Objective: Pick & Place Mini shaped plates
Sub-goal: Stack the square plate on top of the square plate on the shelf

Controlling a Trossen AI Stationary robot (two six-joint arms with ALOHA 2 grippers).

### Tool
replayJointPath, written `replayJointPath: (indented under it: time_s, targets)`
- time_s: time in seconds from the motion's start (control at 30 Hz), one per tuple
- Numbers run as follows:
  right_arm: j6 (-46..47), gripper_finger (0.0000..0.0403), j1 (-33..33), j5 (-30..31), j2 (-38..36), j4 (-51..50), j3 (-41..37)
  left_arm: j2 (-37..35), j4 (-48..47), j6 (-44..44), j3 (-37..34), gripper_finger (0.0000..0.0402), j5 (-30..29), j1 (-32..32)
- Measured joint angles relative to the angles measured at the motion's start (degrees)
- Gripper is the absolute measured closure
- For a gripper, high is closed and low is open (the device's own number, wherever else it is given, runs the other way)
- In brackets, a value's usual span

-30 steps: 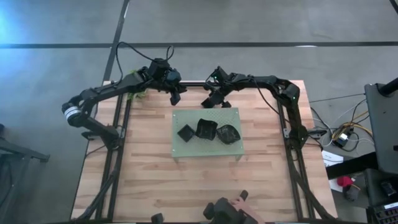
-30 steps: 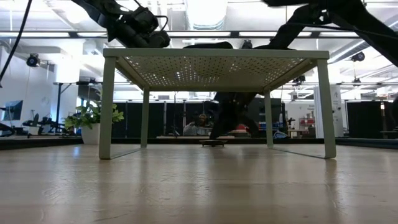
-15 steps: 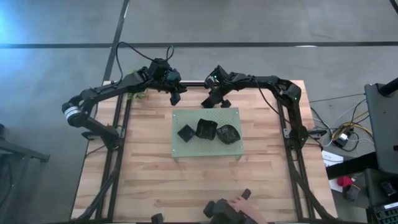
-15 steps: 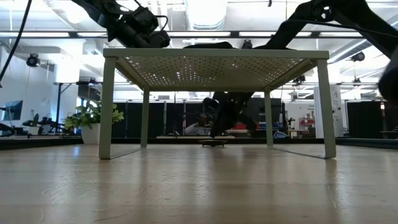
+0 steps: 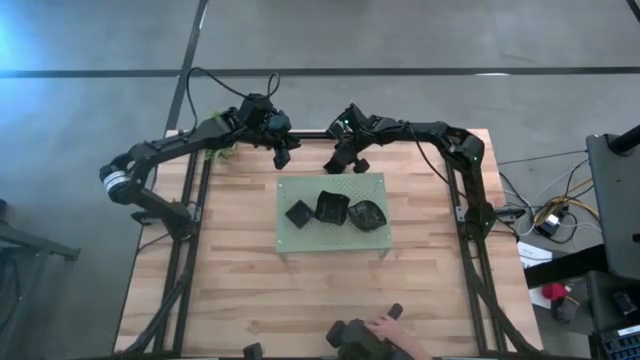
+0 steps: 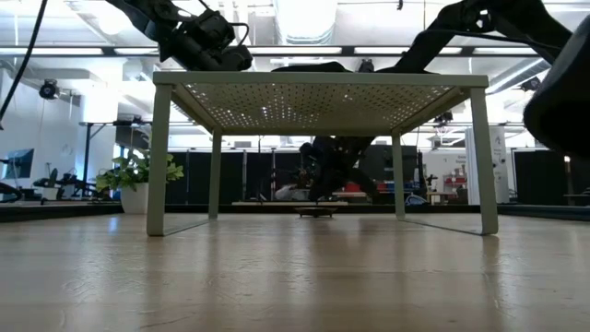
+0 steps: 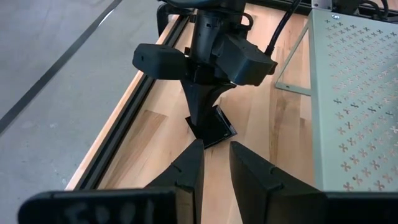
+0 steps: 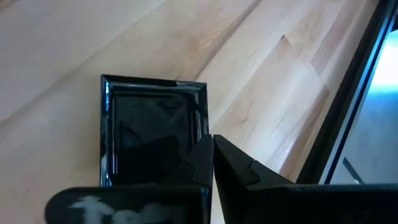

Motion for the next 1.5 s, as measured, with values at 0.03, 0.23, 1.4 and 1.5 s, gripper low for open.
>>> replayJointPath:
  time_s: [0.03, 0.23, 1.4, 1.5]
  targets:
    - [0.5, 0.0394, 0.0, 0.0, 0.0, 0.0, 0.0, 0.0, 0.0, 0.0, 0.0, 0.0331, 0.0, 0.0]
    - [2.3, 0.0394, 0.0, 0.0, 0.0, 0.7, 0.0, 0.0, 0.0, 0.0, 0.0, 0.0331, 0.0, 0.0]
    - [33.1, 0.0308, 0.2, 6.2, 0.1, 2.2, 0.0, 0.0, 0.0, -0.1, 0.0, 0.0331, 0.0, 0.0]
    - [36.2, 0.0311, -0.1, 6.2, 0.1, 1.1, 0.0, 0.0, 0.0, -0.1, 0.0, 0.0331, 0.0, 0.0]
